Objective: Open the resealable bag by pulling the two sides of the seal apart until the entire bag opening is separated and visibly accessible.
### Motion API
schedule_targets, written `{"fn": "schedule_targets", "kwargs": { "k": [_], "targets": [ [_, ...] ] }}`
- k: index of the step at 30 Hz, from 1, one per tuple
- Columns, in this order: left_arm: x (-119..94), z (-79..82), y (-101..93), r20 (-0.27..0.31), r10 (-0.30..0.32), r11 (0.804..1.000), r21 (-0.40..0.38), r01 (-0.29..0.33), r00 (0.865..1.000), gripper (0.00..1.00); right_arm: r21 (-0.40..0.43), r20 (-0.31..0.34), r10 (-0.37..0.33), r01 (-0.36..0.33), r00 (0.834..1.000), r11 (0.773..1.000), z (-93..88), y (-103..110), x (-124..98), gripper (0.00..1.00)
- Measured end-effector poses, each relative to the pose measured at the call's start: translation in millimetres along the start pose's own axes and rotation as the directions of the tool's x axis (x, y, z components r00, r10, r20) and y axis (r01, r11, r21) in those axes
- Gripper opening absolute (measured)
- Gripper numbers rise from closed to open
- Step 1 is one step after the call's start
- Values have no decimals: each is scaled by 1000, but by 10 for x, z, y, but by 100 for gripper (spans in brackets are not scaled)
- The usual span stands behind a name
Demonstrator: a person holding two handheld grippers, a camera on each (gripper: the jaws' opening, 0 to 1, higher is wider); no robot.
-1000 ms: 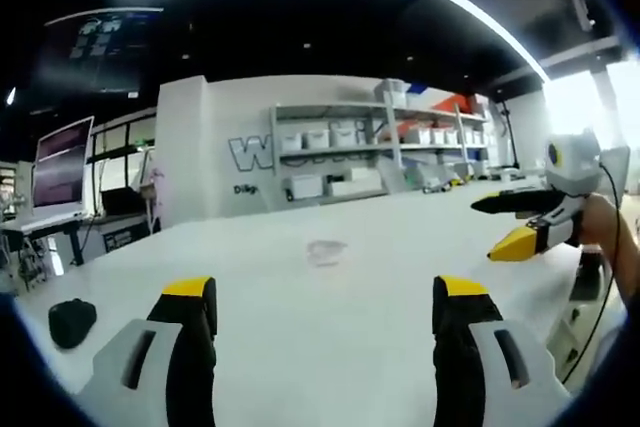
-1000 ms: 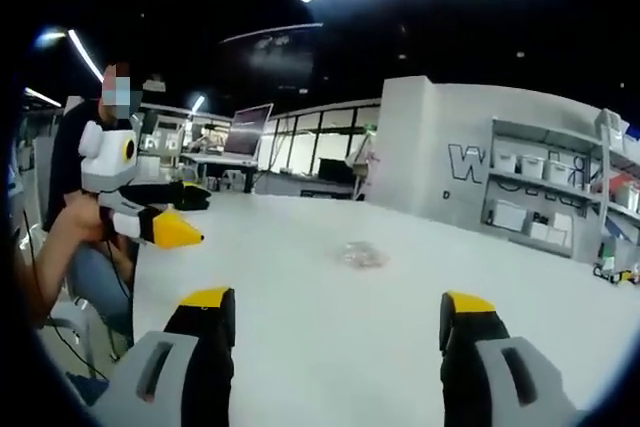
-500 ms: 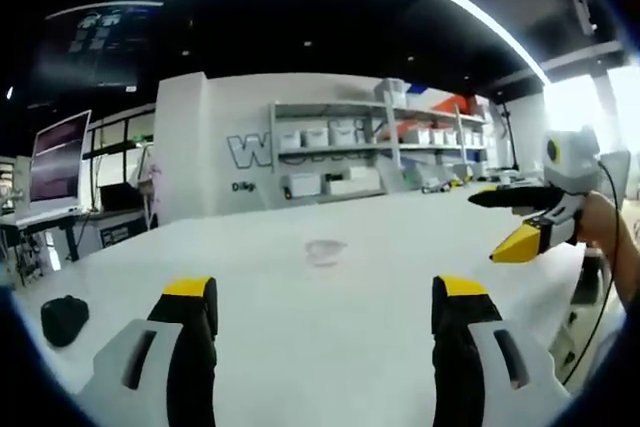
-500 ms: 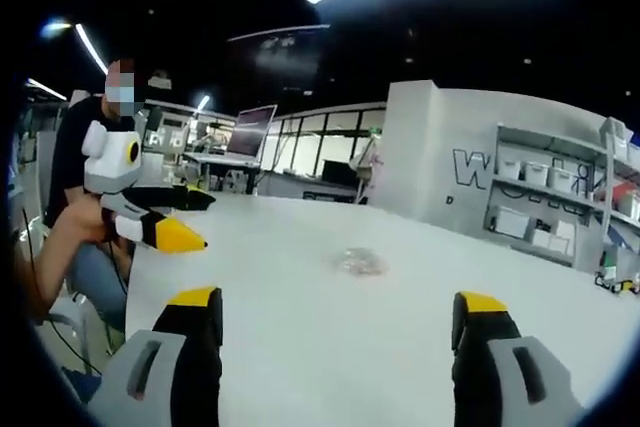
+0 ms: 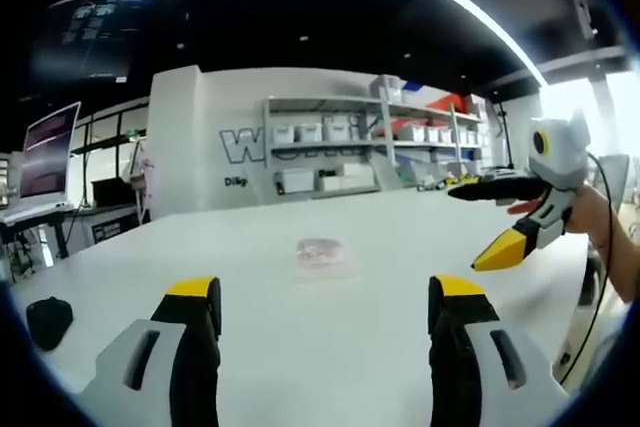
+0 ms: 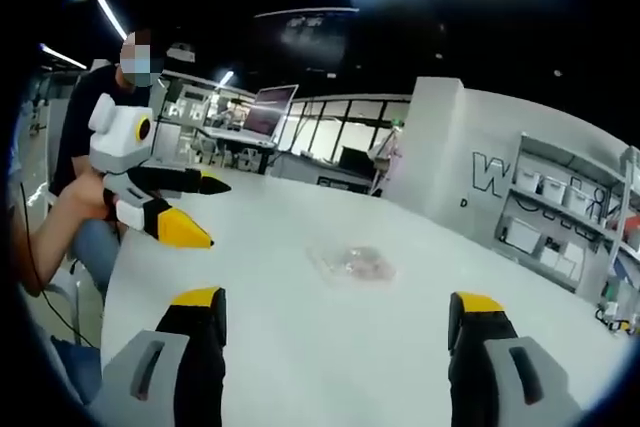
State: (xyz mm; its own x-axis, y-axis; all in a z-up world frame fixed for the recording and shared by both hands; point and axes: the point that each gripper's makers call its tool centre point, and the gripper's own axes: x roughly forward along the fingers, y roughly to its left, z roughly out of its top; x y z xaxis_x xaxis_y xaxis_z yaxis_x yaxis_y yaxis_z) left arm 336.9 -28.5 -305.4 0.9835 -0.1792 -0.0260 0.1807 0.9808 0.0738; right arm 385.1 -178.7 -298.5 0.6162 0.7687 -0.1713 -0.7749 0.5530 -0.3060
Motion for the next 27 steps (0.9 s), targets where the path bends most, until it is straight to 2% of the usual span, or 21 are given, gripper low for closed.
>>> {"fn": "schedule_targets", "kwargs": {
  "k": [6, 14, 19, 23, 27],
  "targets": [
    [13, -11, -13, -1, -6, 1000, -3, 6, 1000, 84, -14, -1, 5, -5, 1000, 1000, 28, 7, 31, 90],
    [5, -10, 22, 0, 3, 1000, -4, -3, 1000, 82, -32, -1, 5, -5, 1000, 999, 65, -11, 54, 83],
    [31, -8, 46, -1, 1, 1000, 3, -1, 1000, 80, -57, -9, 10, -10, 1000, 998, 98, -50, 118, 82],
    [49, -17, 48, -4, 1, 1000, 4, -1, 1000, 80, -77, -15, 11, -12, 1000, 997, 116, -86, 157, 76],
    [67, -10, 35, 2, -6, 1000, 4, 6, 1000, 79, -72, -12, 20, -21, 1000, 997, 125, -85, 189, 75]
  ]
}}
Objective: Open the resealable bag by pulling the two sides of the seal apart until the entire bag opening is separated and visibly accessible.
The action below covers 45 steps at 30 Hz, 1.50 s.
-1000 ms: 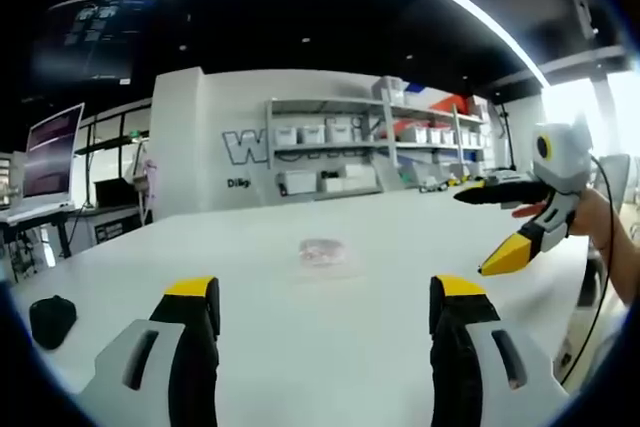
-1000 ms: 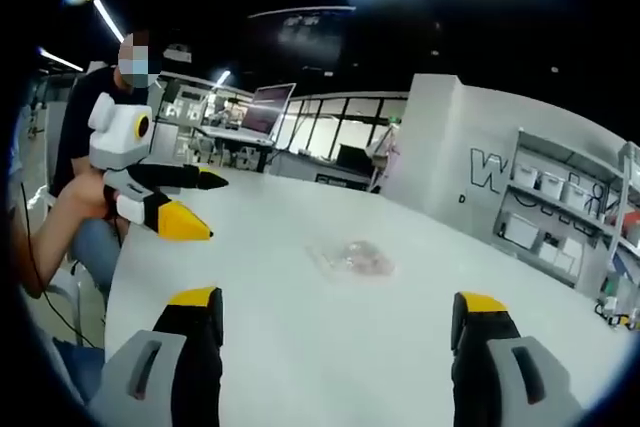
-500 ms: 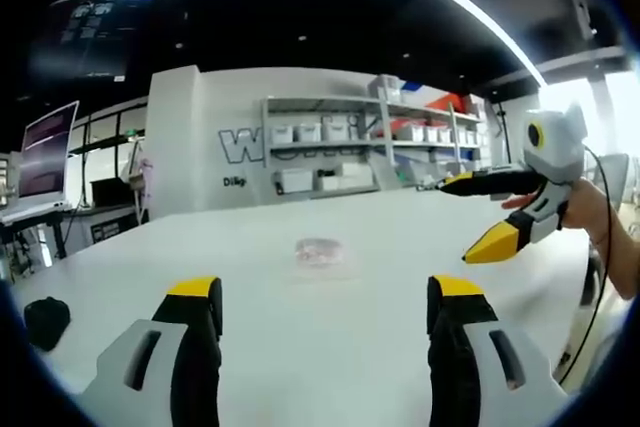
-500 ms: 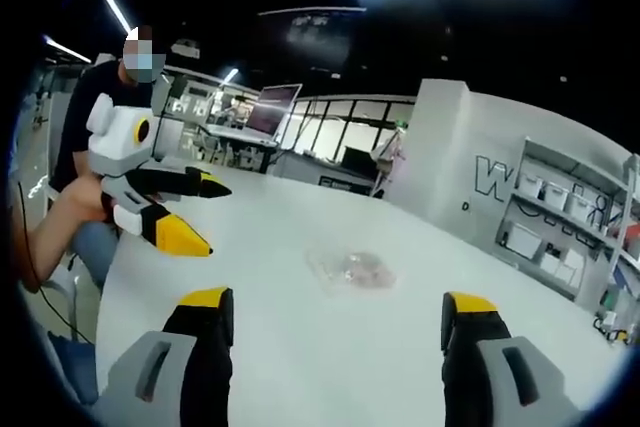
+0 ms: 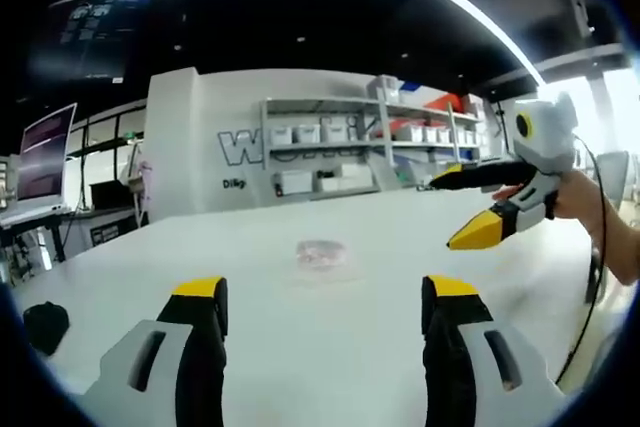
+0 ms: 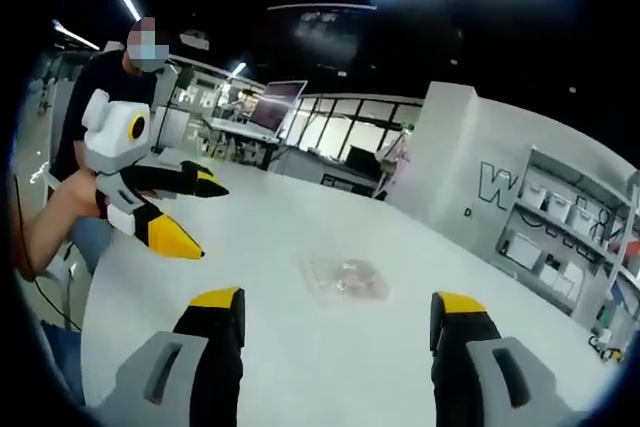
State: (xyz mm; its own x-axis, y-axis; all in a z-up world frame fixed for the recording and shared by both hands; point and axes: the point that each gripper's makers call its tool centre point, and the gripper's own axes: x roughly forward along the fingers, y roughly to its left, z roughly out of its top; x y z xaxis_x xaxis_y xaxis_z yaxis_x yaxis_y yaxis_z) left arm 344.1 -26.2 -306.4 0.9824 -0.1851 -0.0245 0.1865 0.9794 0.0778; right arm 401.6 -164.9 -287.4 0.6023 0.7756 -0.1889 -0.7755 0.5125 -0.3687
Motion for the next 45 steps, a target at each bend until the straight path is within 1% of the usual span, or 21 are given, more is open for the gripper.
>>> {"fn": "schedule_targets", "kwargs": {
  "k": [7, 10, 14, 17, 20, 29, 33, 40, 45],
  "targets": [
    [47, 2, 6, 2, -4, 1000, -4, 4, 1000, 77, -19, -20, 15, -16, 1000, 1000, -8, -41, 93, 68],
    [68, 10, -4, 4, -9, 1000, -8, 9, 1000, 77, -15, -24, 21, -21, 1000, 1000, -3, -58, 125, 66],
    [97, 0, -20, -8, -17, 1000, -11, 17, 1000, 75, -15, -23, 20, -20, 1000, 1000, 9, -89, 154, 62],
    [112, -4, -23, -16, -21, 1000, -8, 21, 1000, 73, -14, -17, 25, -25, 1000, 1000, 26, -87, 177, 61],
    [135, 8, -23, -14, -25, 1000, -16, 25, 1000, 72, -29, -32, 38, -39, 999, 999, 14, -74, 214, 58],
    [205, 5, -50, -14, -38, 999, -19, 37, 999, 72, -52, -40, 47, -49, 998, 997, 23, -121, 282, 57],
    [230, -5, -43, -13, -39, 999, -25, 38, 999, 72, -75, -53, 65, -69, 996, 995, 11, -104, 366, 53],
    [273, -51, -21, -21, -41, 999, -34, 40, 999, 72, -77, -50, 74, -78, 996, 994, 32, -95, 426, 53],
    [287, -63, -5, -23, -40, 999, -37, 39, 999, 71, -80, -61, 82, -86, 995, 993, 2, -85, 473, 53]
  ]
}}
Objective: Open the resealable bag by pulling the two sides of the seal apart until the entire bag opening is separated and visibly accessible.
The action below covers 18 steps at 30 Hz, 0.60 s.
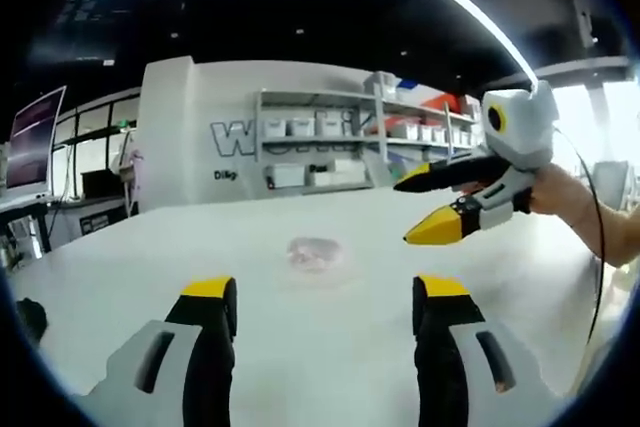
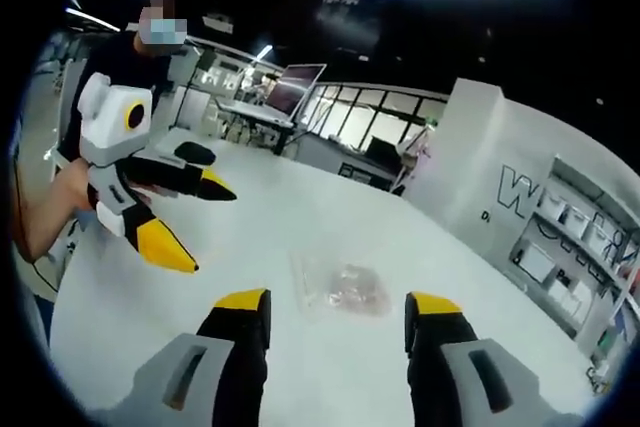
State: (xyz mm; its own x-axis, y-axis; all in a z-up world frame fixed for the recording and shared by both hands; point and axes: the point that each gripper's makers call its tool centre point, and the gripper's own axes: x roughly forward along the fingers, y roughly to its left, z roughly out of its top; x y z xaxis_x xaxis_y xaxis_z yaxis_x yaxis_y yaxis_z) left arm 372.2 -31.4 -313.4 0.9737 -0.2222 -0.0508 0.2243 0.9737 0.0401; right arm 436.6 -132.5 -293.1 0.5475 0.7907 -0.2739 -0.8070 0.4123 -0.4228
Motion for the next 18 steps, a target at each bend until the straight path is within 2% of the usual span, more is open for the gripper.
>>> {"fn": "schedule_targets", "kwargs": {
  "k": [18],
  "targets": [
    [45, -20, 19, -4, 2, 1000, -2, -2, 1000, 70, -51, -29, 19, -21, 999, 998, 13, -5, 150, 49]
  ]
}}
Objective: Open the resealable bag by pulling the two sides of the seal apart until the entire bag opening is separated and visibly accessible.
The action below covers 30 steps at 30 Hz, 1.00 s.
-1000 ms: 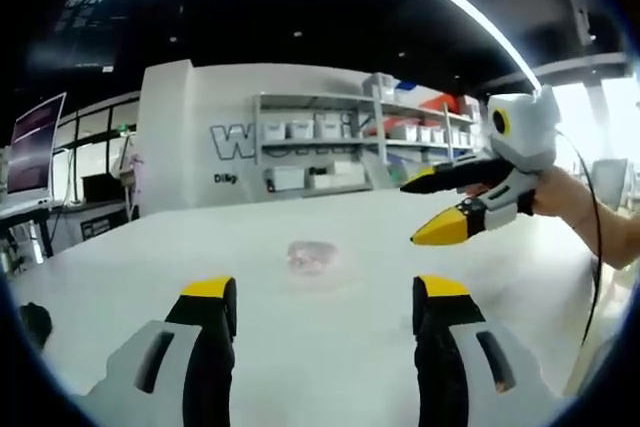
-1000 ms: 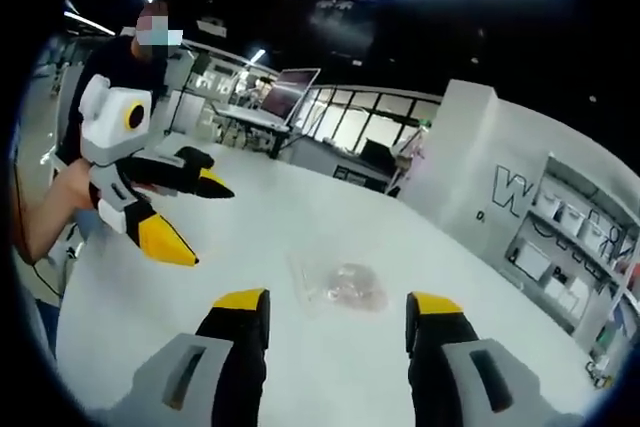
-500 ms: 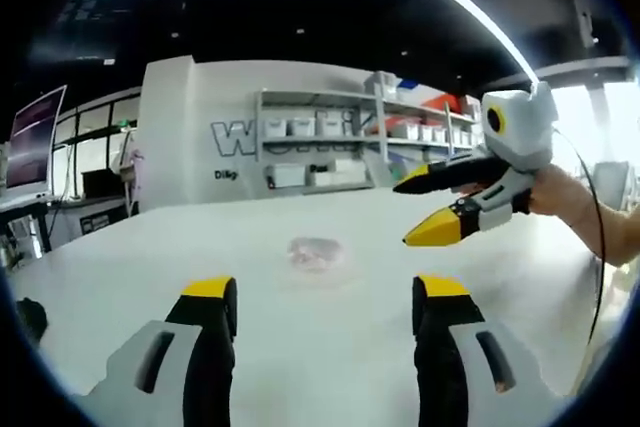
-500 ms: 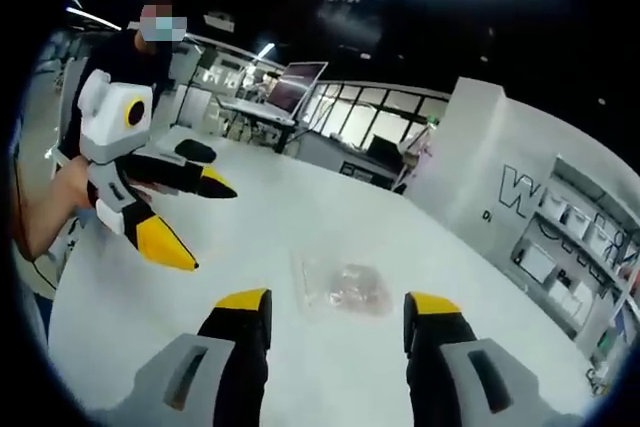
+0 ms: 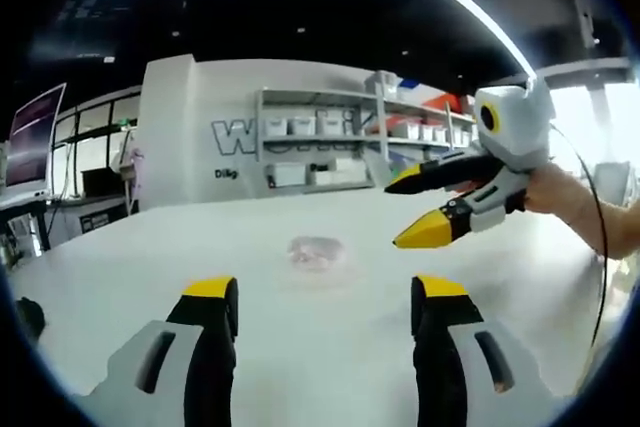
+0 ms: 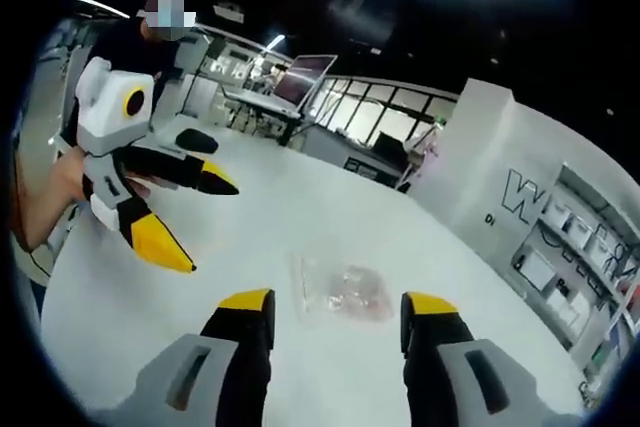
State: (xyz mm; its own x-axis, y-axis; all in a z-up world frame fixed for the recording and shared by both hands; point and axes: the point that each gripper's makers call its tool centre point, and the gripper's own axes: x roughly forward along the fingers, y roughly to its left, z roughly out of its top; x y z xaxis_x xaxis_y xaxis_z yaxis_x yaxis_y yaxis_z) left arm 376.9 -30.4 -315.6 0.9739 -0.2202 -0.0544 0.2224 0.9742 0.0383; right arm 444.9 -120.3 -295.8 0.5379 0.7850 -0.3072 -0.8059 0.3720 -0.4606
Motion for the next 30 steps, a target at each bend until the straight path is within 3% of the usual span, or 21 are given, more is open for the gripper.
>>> {"fn": "schedule_targets", "kwargs": {
  "k": [16, 30],
  "targets": [
    [-3, 17, 18, 6, 8, 1000, 7, -8, 1000, 70, -125, -55, 44, -50, 998, 991, -7, 74, 182, 40],
    [-22, 10, 62, 3, 21, 1000, 11, -21, 1000, 70, -162, -95, 49, -64, 994, 985, -104, 82, 296, 37]
  ]
}}
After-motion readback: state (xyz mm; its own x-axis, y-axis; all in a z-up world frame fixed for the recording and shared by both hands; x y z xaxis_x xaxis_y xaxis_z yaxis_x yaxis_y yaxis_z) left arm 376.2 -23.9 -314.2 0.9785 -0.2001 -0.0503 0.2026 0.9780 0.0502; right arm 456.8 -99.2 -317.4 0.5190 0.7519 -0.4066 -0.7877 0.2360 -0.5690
